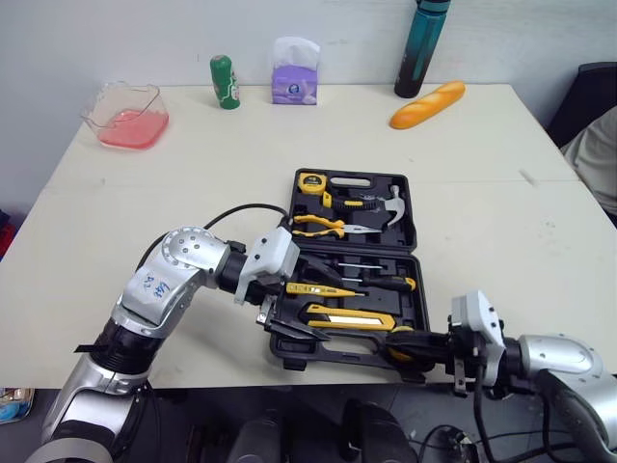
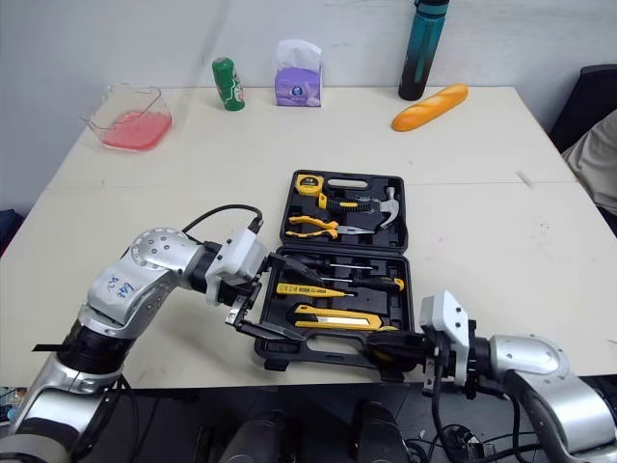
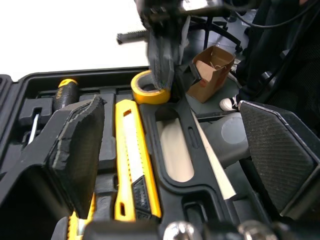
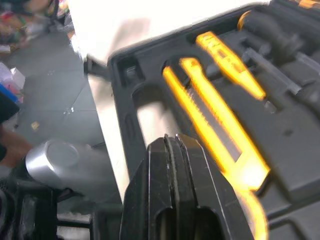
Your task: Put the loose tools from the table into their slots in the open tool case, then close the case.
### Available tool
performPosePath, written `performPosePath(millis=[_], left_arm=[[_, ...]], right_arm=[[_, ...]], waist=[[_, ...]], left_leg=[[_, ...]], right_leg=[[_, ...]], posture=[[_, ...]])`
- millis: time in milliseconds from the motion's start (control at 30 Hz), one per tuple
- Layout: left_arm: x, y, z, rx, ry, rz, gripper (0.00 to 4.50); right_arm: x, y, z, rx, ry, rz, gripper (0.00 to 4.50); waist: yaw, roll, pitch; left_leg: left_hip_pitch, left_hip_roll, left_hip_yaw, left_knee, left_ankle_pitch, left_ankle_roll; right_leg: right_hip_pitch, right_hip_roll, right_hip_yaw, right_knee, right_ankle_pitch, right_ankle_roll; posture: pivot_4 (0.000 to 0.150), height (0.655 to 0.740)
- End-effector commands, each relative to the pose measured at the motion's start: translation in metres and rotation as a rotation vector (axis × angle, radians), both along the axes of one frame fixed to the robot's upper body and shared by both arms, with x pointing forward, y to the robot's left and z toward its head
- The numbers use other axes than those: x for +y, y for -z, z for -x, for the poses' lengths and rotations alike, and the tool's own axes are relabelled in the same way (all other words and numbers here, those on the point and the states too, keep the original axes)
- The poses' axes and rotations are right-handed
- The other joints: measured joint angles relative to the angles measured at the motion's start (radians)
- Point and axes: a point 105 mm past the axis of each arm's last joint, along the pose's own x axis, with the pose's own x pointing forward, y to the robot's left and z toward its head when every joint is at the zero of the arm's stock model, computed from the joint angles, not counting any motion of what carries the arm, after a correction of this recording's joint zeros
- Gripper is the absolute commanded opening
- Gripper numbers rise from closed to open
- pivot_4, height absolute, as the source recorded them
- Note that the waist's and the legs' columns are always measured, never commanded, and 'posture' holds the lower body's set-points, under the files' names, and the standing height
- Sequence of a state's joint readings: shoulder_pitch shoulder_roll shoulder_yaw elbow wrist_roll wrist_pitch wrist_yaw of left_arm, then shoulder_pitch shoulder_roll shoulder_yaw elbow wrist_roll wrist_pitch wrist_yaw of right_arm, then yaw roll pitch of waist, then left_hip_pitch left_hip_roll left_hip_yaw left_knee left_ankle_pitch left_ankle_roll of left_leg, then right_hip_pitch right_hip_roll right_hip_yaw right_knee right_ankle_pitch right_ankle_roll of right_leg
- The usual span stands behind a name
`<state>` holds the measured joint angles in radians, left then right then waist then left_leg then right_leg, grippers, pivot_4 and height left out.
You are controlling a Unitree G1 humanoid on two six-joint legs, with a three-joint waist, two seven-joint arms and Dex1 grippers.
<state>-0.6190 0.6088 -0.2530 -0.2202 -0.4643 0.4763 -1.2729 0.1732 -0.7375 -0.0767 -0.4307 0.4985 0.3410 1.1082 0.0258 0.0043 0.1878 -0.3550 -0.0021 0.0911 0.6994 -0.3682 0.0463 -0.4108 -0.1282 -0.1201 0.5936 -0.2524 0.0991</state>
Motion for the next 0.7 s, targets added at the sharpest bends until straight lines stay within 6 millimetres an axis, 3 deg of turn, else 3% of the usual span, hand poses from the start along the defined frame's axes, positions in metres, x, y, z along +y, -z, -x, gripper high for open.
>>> performPosePath(millis=[33, 200, 333, 400, 567, 633, 700], left_arm=[[-0.001, -0.008, 0.001, -0.040, 0.023, 0.008, 4.50], [0.000, -0.009, 0.001, -0.046, 0.024, 0.006, 4.50], [0.000, -0.009, 0.000, -0.048, 0.017, 0.009, 4.50], [0.000, -0.009, 0.000, -0.048, 0.015, 0.010, 4.50], [0.002, -0.009, -0.003, -0.051, -0.003, 0.009, 4.50], [0.005, -0.009, -0.005, -0.049, -0.026, 0.009, 4.50], [0.013, -0.008, -0.014, -0.047, -0.102, 0.002, 4.50]], right_arm=[[-0.012, 0.016, -0.011, 0.011, 0.101, -0.010, 0.05], [-0.026, 0.037, -0.008, 0.076, 0.157, -0.015, 0.05], [-0.029, 0.058, 0.003, 0.057, 0.109, 0.077, 0.05], [-0.028, 0.060, 0.003, 0.045, 0.096, 0.082, 0.05], [-0.025, 0.035, -0.008, -0.019, 0.094, 0.051, 0.05], [-0.024, 0.020, -0.011, -0.037, 0.095, 0.024, 0.05], [-0.022, -0.011, -0.017, -0.067, 0.110, -0.034, 0.05]], waist=[[-0.001, 0.000, 0.000], [-0.002, -0.001, -0.001], [0.002, -0.006, -0.004], [0.001, -0.010, -0.007], [0.001, -0.011, -0.008], [0.001, -0.011, -0.008], [0.002, -0.010, -0.007]], left_leg=[[0.000, 0.000, 0.000, 0.000, 0.000, 0.000], [0.002, 0.000, 0.000, 0.000, 0.000, 0.000], [0.003, 0.000, -0.001, 0.000, 0.000, 0.000], [0.003, 0.000, -0.001, 0.000, 0.000, 0.000], [0.003, 0.001, -0.001, 0.000, 0.000, 0.000], [0.003, 0.001, -0.001, 0.000, 0.000, 0.000], [0.002, 0.001, -0.002, 0.000, 0.000, 0.000]], right_leg=[[0.000, 0.000, 0.000, 0.000, 0.000, 0.000], [0.003, -0.001, 0.000, -0.001, 0.000, 0.000], [0.003, -0.002, 0.000, -0.001, 0.000, 0.000], [0.004, -0.003, 0.000, -0.002, 0.000, 0.000], [0.004, -0.005, 0.000, -0.003, 0.000, 0.000], [0.004, -0.006, 0.000, -0.003, 0.000, 0.000], [0.003, -0.007, 0.000, -0.003, 0.000, 0.000]], posture=[[0.150, 0.7348], [0.150, 0.7348], [0.150, 0.7348], [0.150, 0.7348], [0.150, 0.7348], [0.150, 0.7348], [0.150, 0.7348]])
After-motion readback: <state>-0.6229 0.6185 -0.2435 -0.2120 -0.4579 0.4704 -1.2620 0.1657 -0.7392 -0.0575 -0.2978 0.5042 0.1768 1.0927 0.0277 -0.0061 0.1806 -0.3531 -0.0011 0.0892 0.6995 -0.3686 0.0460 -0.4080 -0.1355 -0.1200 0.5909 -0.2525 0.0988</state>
